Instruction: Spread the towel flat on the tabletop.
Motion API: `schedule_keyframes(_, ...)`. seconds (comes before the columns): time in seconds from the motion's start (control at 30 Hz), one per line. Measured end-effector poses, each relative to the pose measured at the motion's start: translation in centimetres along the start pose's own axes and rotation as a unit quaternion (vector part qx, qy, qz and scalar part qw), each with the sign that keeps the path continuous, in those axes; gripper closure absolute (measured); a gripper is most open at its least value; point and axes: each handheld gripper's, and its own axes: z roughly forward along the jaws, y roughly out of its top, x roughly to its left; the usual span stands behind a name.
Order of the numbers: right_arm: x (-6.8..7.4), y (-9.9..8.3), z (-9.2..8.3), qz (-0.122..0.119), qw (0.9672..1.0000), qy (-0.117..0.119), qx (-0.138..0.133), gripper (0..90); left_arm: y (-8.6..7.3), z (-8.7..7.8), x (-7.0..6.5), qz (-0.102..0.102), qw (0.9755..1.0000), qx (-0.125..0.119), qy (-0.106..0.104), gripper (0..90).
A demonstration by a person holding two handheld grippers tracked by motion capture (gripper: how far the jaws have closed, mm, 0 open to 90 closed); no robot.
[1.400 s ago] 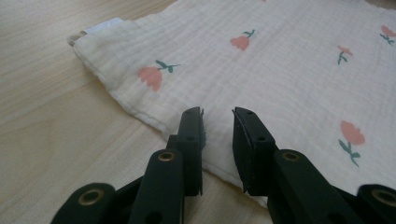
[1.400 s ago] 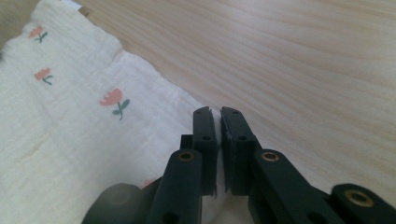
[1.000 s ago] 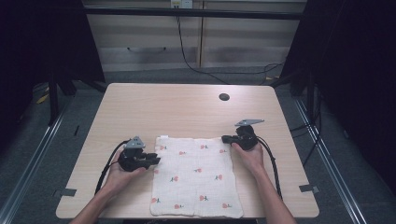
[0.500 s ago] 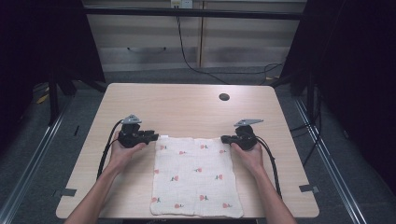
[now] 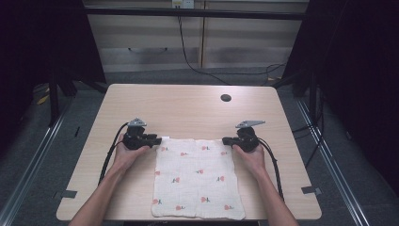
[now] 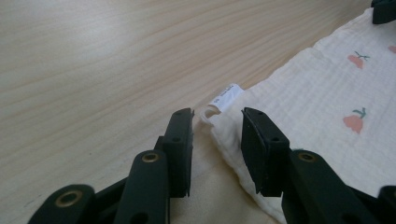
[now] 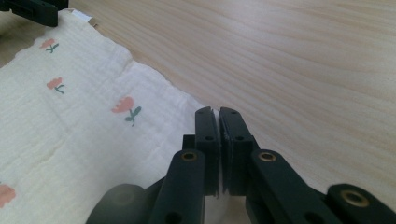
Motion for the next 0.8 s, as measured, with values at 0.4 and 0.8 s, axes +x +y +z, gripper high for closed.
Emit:
schedule_keyframes(0.4,0.1,-0.2,0.2,0.001,1.0000,0.005,0.005,86.9,0.1,0.4,-0.9,0.022,0.9995,0.022,0.001,85.6)
schedule_keyframes(0.8,0.0,0.4,-1.5,0.004,0.9997,0.005,-0.024,87.1,0.9,-1.0,-1.1,0.010,0.9997,-0.013,-0.017,86.1)
